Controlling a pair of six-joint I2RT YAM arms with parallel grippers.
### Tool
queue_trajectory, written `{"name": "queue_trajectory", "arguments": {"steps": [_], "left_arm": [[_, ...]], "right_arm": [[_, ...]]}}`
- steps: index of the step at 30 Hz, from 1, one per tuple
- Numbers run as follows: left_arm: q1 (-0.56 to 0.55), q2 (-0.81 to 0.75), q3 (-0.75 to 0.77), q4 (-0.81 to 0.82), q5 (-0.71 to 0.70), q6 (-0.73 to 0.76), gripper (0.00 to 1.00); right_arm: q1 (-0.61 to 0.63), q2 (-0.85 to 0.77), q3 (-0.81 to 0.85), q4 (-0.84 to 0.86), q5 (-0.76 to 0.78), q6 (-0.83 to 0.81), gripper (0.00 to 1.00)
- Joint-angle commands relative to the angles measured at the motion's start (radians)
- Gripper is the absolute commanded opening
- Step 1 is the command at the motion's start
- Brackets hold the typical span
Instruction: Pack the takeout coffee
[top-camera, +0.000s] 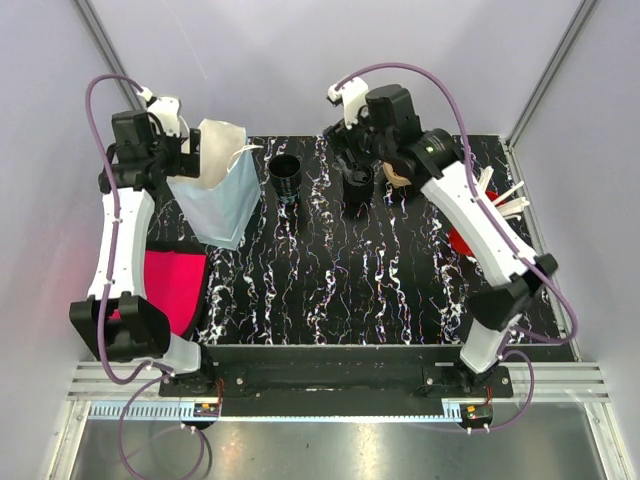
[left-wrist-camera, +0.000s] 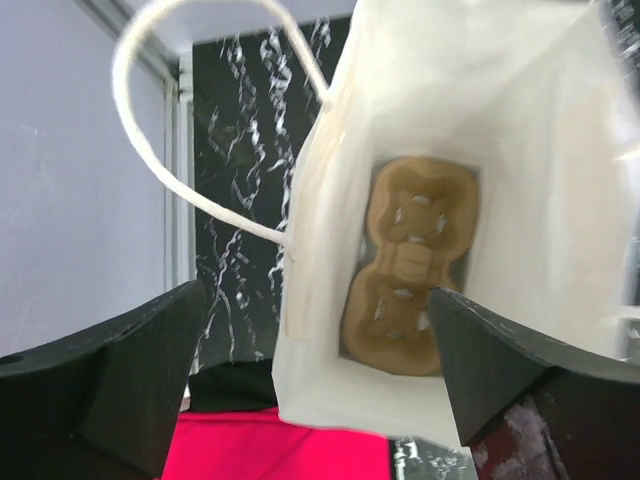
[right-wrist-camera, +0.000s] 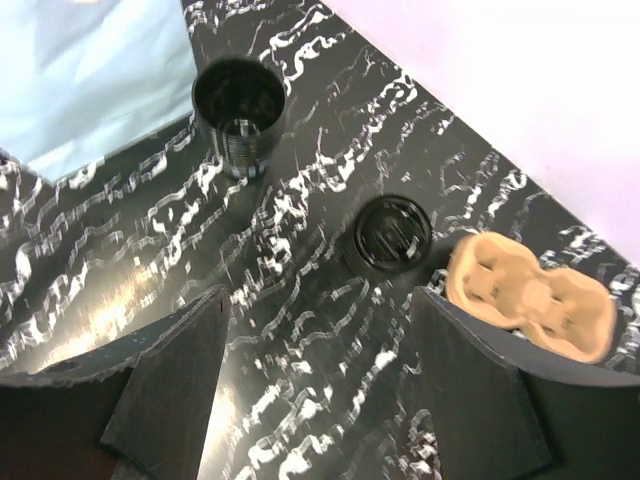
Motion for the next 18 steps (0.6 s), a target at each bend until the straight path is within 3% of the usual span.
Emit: {"name": "queue_trajectory", "arguments": {"steps": [1, 6, 12, 18], "left_arm": [[0.003, -0.112, 0.08, 0.067, 0.108, -0.062, 0.99], [-0.005, -0.198, 0.079, 0.064, 0.267, -0.058, 0.99], [-0.064, -0.302, 0.007, 0.079, 0.281, -0.018, 0.99], [-0.066, -0.324, 0.017, 0.009, 0.323, -0.013, 0.99]], "right_arm": [[-0.015, 0.124, 0.133, 0.076, -0.009, 0.12, 0.79], [-0.026, 0.292, 0.292, 0.075, -0.026, 0.239, 0.76], [-0.028, 0.485, 0.475, 0.065, -0.034, 0.342, 0.68], [-0.029, 0.583, 0.527, 0.079, -0.043, 0.365, 0.58]]}}
